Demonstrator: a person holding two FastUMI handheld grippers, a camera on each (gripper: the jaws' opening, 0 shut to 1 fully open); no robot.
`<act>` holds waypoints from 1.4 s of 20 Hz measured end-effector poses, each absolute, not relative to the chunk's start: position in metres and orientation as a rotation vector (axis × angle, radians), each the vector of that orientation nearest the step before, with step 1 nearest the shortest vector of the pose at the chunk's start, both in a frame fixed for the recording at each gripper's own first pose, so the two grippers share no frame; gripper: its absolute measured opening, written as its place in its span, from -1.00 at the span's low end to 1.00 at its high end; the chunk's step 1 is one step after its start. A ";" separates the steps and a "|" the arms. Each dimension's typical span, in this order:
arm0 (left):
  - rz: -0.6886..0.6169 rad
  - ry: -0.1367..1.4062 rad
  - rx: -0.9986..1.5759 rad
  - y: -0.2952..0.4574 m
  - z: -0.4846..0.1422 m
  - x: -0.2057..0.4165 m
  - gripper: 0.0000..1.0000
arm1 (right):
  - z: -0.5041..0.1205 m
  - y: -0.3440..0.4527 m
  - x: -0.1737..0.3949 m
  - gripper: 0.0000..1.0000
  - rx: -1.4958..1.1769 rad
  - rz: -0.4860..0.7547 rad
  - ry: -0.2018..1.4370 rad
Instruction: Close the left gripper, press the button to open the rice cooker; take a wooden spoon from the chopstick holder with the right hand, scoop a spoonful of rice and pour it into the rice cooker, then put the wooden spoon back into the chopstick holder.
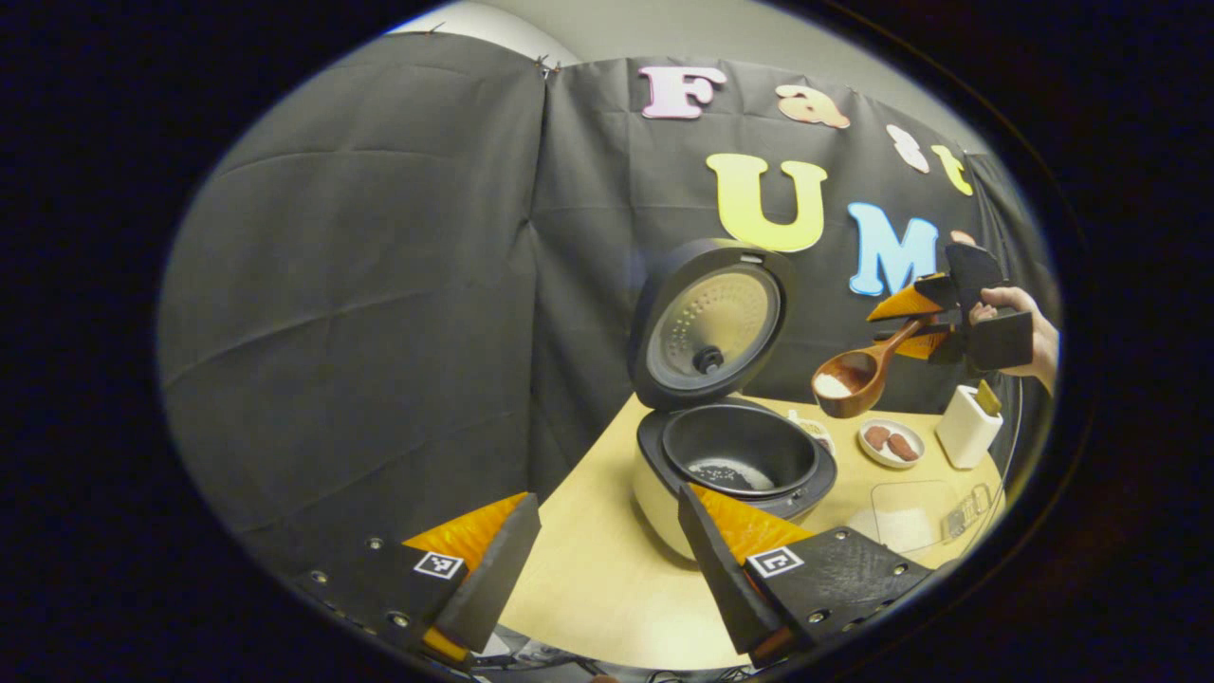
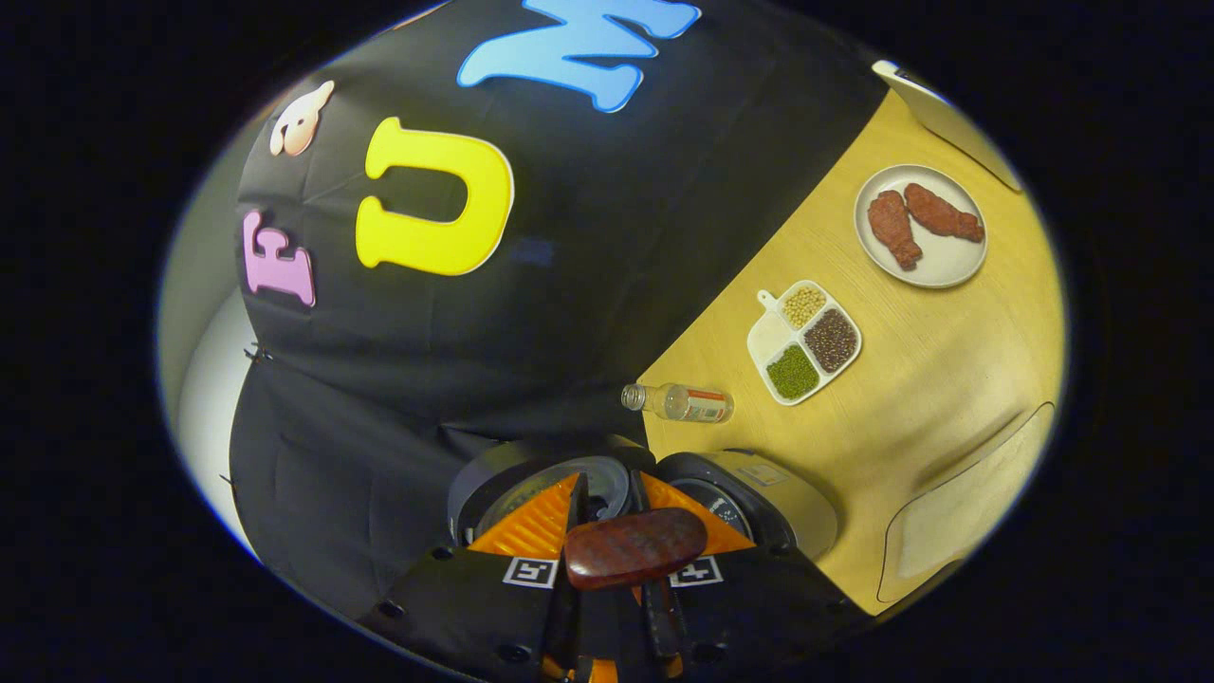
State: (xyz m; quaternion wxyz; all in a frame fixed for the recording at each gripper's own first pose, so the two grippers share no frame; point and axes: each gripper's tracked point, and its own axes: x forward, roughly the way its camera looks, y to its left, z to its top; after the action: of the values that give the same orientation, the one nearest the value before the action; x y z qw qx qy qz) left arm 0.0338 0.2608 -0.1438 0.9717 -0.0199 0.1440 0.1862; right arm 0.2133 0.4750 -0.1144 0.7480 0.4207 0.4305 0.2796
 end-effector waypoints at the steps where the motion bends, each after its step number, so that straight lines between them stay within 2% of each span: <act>1: 0.390 0.305 -0.050 0.262 -0.148 0.030 0.84 | -0.117 0.485 0.212 -0.53 0.892 0.631 0.944; 9: 0.425 0.332 -0.036 0.254 -0.151 0.016 0.84 | -0.149 0.532 0.204 -0.54 0.513 0.756 0.816; 17: 0.419 0.338 -0.048 0.250 -0.159 0.015 0.84 | -0.148 0.574 0.196 -0.53 0.189 0.852 0.623; 28: 0.455 0.346 -0.071 0.276 -0.168 0.017 0.85 | -0.155 0.621 0.175 -0.51 -0.080 0.978 0.484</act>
State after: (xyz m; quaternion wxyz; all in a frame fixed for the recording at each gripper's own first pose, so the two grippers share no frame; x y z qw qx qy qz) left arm 0.0173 0.2756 -0.1680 0.9588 -0.0352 0.1705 0.2243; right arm 0.1754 0.6206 -0.1550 0.8541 -0.0379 0.2302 0.4649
